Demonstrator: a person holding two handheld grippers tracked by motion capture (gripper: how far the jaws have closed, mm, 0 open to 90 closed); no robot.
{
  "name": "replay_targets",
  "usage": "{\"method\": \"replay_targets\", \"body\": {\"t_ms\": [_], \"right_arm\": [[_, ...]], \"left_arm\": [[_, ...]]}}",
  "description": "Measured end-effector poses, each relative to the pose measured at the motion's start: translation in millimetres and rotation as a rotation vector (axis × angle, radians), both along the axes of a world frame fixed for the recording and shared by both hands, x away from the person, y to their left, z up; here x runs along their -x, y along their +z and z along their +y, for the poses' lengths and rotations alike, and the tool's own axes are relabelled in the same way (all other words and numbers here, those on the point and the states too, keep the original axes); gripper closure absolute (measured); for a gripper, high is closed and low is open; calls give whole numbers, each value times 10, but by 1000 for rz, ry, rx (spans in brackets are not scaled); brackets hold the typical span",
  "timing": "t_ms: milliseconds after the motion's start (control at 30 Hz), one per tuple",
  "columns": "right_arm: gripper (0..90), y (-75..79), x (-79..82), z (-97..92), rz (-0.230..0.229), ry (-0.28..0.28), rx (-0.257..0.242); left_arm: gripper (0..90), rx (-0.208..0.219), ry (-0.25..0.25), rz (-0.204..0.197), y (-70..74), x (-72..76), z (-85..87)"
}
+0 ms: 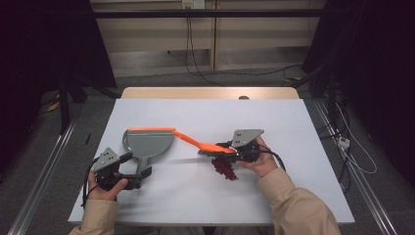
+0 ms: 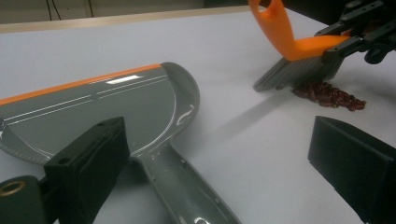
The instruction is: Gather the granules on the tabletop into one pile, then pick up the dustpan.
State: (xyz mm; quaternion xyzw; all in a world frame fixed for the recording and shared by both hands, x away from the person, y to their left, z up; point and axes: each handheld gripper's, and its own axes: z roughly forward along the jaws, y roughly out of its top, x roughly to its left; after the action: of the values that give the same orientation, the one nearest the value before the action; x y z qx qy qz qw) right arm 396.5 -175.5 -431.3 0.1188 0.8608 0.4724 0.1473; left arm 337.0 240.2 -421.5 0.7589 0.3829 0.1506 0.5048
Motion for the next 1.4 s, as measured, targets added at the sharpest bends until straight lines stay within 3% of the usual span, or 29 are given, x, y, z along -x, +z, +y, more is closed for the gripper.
{"method": "replay_targets", "body": {"t_ms": [200,400,600,800,933,1033,1167,1267,1367,1400], "right_arm": [[712,24,54,-22,-14,38,2],[712,59,42,-74,-11,-23,-71],[712,107,55,-157,12,-118,-120],[712,148,151,-256,24,-196,-162],[711,140,257,-331,37,-238,-176],[711,133,320,-399,43,-273,-182],[711,97,388,-497,59,-316,-211],[711,86,438,-549,57,-339,-200],[711,70,480,-593,64,-347,-208],[711,68,487,-604,62,-356,-208]], "left_arm": [[53,-40,12,49,-28,-19,-8],[63,-108,26,111,-68,-36,-62],[163,-176,67,171,-107,-61,-149],[277,-177,104,193,-109,-78,-158],[345,-209,117,212,-123,-98,-166],[400,-211,130,232,-148,-108,-149],[487,-247,139,253,-138,-100,-60],[554,-258,152,259,-128,-101,57],[509,-288,124,253,-82,-147,25],[492,-322,105,250,-72,-176,-11]]}}
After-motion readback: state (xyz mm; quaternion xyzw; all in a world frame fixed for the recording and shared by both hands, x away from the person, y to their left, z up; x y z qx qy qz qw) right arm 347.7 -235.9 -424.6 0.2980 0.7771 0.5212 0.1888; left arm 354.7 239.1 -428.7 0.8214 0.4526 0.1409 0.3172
